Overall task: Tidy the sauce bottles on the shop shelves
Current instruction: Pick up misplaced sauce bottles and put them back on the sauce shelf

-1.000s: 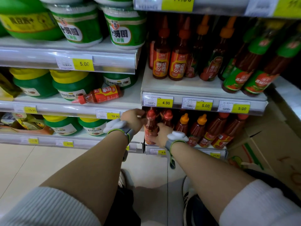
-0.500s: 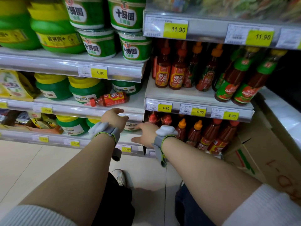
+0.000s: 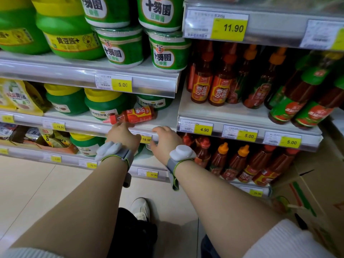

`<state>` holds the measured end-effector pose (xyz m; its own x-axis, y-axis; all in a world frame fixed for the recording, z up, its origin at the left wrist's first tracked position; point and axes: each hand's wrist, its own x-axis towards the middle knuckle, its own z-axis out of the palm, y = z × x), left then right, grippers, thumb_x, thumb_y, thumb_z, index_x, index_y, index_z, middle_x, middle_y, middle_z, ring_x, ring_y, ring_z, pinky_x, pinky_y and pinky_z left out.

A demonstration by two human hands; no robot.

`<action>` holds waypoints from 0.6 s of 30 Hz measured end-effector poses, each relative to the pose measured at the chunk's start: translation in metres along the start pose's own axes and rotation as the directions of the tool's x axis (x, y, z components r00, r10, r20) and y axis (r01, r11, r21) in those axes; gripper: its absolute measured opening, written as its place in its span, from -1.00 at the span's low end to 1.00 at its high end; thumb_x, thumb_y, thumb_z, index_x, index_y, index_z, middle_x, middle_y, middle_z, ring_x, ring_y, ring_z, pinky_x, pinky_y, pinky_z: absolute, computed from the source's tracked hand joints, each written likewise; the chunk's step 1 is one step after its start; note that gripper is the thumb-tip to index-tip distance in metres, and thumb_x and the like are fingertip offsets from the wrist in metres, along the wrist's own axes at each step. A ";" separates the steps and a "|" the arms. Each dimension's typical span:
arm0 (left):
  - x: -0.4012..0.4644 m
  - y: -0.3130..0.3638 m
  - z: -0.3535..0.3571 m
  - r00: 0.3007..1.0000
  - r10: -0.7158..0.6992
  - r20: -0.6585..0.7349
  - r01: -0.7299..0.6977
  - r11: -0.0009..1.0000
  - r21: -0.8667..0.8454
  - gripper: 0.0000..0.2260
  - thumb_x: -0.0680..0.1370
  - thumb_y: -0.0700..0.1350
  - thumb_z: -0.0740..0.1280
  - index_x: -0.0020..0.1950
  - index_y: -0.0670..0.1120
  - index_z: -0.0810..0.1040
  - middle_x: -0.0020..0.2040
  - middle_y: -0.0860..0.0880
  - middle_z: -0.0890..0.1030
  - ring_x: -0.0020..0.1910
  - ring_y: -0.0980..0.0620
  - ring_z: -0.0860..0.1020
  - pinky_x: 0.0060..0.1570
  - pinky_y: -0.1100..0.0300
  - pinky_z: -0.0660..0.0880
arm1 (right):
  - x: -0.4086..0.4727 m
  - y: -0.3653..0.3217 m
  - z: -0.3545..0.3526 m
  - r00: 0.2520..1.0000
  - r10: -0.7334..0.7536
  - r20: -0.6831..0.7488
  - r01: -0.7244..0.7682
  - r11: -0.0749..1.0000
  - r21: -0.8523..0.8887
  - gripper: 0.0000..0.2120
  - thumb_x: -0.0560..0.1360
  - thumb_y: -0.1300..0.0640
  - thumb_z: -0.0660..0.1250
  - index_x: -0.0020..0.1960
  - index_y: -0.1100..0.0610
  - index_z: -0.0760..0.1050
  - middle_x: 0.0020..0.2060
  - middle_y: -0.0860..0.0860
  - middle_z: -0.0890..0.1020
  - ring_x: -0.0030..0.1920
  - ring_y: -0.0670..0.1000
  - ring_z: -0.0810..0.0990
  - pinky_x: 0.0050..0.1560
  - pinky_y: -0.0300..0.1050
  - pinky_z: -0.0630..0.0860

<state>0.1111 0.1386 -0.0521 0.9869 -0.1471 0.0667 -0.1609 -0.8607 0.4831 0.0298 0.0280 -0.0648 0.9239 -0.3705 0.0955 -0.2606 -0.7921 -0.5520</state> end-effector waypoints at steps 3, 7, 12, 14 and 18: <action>0.011 -0.008 0.007 0.997 0.044 -0.062 -0.041 0.998 0.043 -0.66 0.34 -0.03 0.37 0.11 0.03 0.54 0.12 -0.13 0.57 0.01 -0.21 0.53 -0.18 0.11 0.39 | 0.012 -0.001 0.006 0.998 -0.044 -0.050 0.044 0.999 -0.015 -0.62 0.48 0.10 0.27 0.30 0.05 0.42 0.25 0.06 0.49 0.22 0.15 0.46 0.12 0.00 0.46; 0.023 -0.016 0.017 0.981 0.099 -0.169 -0.086 0.993 0.080 -0.53 0.33 -0.08 0.42 0.23 -0.02 0.45 0.19 -0.18 0.52 0.12 -0.27 0.47 -0.02 -0.07 0.46 | 0.029 0.003 0.013 0.994 -0.077 -0.075 0.076 0.997 -0.018 -0.56 0.48 0.12 0.29 0.35 0.07 0.36 0.34 0.05 0.41 0.31 0.14 0.38 0.21 0.03 0.41; 0.035 -0.023 0.028 0.942 0.223 -0.250 -0.194 0.972 0.135 -0.52 0.27 -0.17 0.41 0.18 -0.05 0.48 0.19 -0.17 0.53 0.12 -0.28 0.46 0.04 -0.13 0.41 | 0.042 0.001 0.028 0.995 -0.084 -0.057 0.080 0.994 -0.076 -0.47 0.45 0.10 0.30 0.40 0.09 0.28 0.45 0.09 0.26 0.39 0.18 0.30 0.32 0.02 0.30; 0.038 -0.024 0.032 0.927 0.241 -0.287 -0.206 0.968 0.145 -0.55 0.26 -0.19 0.39 0.15 -0.05 0.50 0.16 -0.15 0.56 0.10 -0.27 0.49 0.03 -0.12 0.40 | 0.049 0.000 0.033 0.995 -0.072 -0.075 0.065 0.994 -0.090 -0.48 0.46 0.13 0.28 0.40 0.07 0.28 0.48 0.08 0.21 0.36 0.21 0.32 0.32 0.04 0.29; 0.044 -0.024 0.036 0.920 0.228 -0.320 -0.194 0.972 0.135 -0.52 0.26 -0.18 0.35 0.18 -0.03 0.48 0.18 -0.12 0.56 0.15 -0.22 0.48 0.16 -0.14 0.37 | 0.065 -0.002 0.036 0.992 -0.064 -0.108 0.054 0.994 -0.093 -0.44 0.47 0.14 0.26 0.45 0.03 0.23 0.51 0.06 0.17 0.44 0.20 0.23 0.40 0.08 0.22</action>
<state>0.1575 0.1352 -0.0920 0.8753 -0.1758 0.4505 -0.3497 -0.8735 0.3387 0.1003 0.0233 -0.0875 0.9032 -0.3690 0.2192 -0.2351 -0.8526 -0.4667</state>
